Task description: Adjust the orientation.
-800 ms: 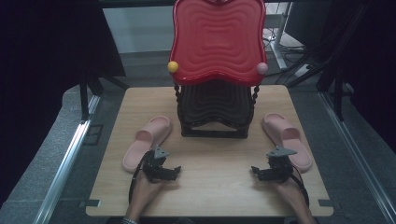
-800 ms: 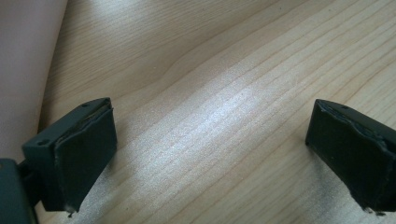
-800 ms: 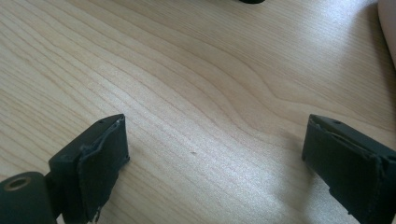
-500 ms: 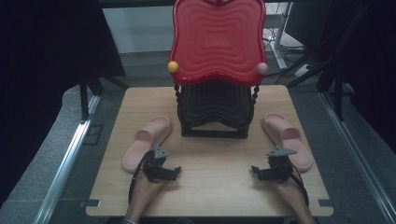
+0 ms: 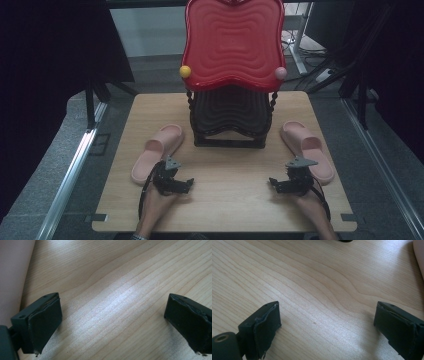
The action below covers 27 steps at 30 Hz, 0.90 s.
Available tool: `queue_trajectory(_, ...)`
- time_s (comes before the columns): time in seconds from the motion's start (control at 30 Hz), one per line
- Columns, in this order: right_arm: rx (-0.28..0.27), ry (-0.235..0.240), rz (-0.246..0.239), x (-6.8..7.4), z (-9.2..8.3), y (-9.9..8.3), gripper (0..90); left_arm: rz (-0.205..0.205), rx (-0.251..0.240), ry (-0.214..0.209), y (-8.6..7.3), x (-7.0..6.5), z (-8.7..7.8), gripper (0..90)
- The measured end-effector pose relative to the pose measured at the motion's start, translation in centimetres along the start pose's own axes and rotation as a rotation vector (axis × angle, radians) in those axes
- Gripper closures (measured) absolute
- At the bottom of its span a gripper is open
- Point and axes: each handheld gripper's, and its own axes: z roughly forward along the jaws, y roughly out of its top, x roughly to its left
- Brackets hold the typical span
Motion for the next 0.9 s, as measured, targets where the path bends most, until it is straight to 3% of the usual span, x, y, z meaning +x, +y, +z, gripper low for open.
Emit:
queue_trajectory(0.43,0.000,0.001,0.001,0.0,0.0,0.0,7.1,-0.005,-0.015,-0.023,-0.1,0.3,-1.4,6.8)
queue_trajectory(0.7,0.000,0.001,0.001,0.0,0.0,0.0,7.1,-0.006,-0.035,-0.052,-0.6,0.6,-3.5,10.3)
queue_trajectory(0.9,0.000,0.001,0.001,0.0,0.0,0.0,7.1,0.007,-0.050,-0.035,-0.8,1.1,-5.4,12.4)
